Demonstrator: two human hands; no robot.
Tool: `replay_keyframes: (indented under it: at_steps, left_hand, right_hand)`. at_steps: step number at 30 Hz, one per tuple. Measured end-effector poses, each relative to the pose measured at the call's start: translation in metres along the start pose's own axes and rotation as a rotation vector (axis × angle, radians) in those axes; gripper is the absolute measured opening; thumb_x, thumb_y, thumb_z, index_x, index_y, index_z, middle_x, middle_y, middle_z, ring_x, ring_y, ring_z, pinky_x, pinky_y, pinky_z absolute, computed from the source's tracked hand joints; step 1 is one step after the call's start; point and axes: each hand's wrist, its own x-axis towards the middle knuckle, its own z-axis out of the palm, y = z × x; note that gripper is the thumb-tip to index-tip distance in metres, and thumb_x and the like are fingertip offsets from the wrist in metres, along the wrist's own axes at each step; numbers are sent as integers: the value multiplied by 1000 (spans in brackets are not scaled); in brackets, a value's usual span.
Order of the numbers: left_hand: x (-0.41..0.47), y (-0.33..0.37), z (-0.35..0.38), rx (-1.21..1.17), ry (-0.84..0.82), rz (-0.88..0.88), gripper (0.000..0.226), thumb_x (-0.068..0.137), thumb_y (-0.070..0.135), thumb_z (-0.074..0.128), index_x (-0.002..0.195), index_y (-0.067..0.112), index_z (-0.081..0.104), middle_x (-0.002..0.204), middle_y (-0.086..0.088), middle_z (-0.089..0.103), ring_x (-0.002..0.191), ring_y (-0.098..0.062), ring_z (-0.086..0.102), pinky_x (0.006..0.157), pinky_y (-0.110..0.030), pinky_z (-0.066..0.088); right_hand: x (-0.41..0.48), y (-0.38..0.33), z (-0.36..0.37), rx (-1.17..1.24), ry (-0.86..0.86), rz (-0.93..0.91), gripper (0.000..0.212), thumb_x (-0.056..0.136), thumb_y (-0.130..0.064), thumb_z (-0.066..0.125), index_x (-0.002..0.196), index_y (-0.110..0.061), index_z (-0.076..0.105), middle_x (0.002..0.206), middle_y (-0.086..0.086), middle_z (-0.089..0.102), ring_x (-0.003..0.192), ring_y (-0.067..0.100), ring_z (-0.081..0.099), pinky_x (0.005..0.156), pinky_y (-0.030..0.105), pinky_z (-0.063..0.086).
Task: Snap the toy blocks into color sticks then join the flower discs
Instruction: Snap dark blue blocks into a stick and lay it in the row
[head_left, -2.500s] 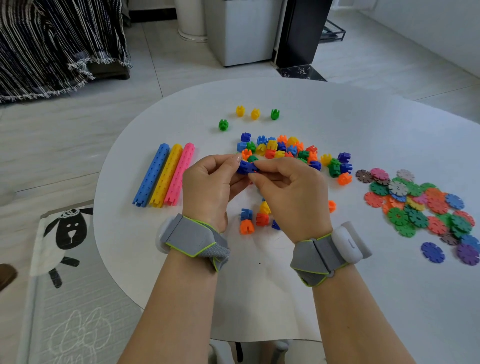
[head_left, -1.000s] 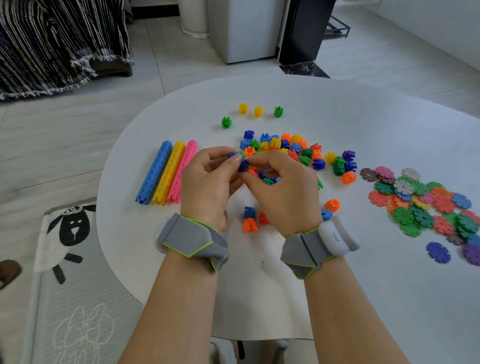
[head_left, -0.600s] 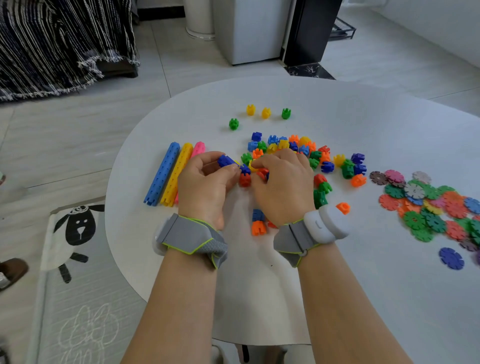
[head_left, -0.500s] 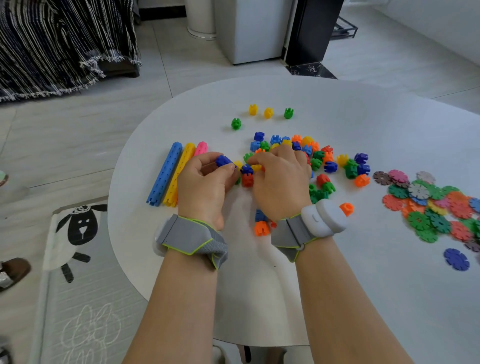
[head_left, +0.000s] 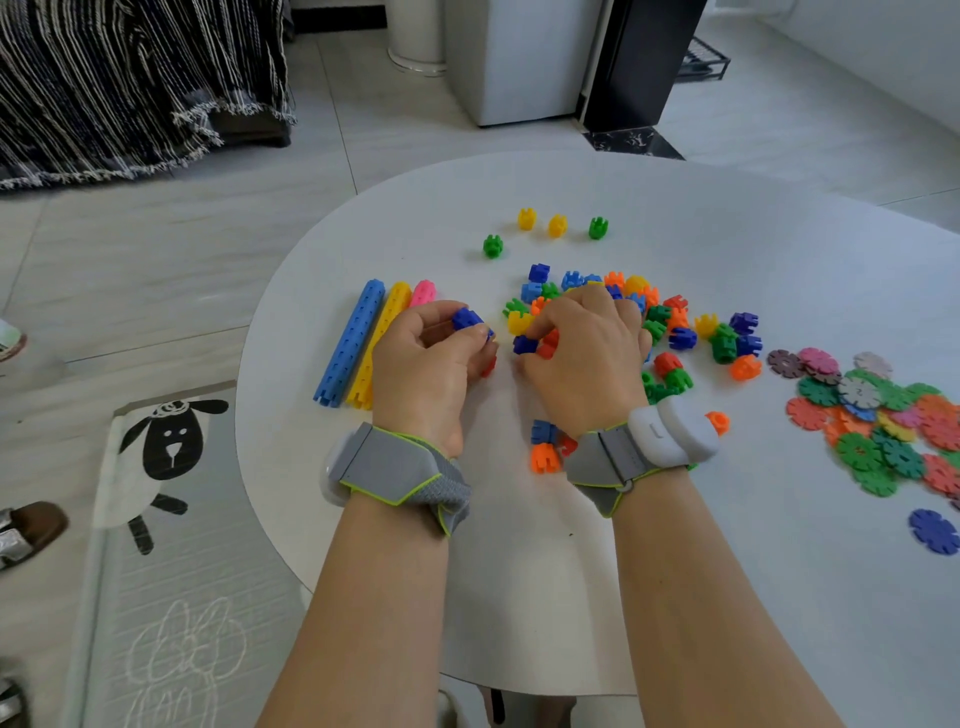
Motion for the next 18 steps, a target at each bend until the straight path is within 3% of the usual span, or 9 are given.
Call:
replay_keyframes:
  at_steps: [2,5,8,11,14,18]
  left_hand:
    - [0,-1,0,5,3,-4,19,83,-10,59,86,9,60,82,-8,60,79,-26,62,78,-36,57]
    - [2,-3,1,10,-8,-10,19,83,-10,59,86,9,60,83,-9,60,83,-27,62,76,-33,58]
    - [2,-4,2,-2,-27,-13,19,83,-11,58,87,8,59,85,-10,60,85,-27,62,71,-27,59]
    - [1,-4,4,-14,-40,-12,19,83,-10,58,87,8,60,84,-9,60,84,-26,63,70,-25,58]
    - [-1,-4,6,-20,-47,-9,19,83,-10,58,87,8,60,84,-9,60,83,-26,63,72,-26,58]
    - [-3,-5,9,0,-52,7,19,83,-10,59,87,8,60,83,-9,61,82,-25,63,71,-26,58]
  right_hand:
    - [-1,2,-3,56,26,-16,13,79,-25,69,91,-24,64,114,-8,50,112,21,34,82,27,17]
    - [-5,5,-9,157,44,-60,11,78,-24,68,84,-25,58,95,-8,57,103,20,46,87,33,35]
    - [-10,4,-14,263,43,-84,14,76,-21,66,81,-25,53,82,-9,61,88,20,56,80,37,48]
    - [-13,7,-16,242,40,-84,13,79,-27,67,80,-18,58,76,-8,60,79,15,56,73,32,49]
    - [-13,12,-16,201,58,-71,11,83,-21,63,74,-17,56,69,-9,56,73,13,54,71,34,49]
    - [-14,15,-20,189,76,-89,10,84,-25,62,76,-28,57,78,-8,63,83,18,58,80,42,49]
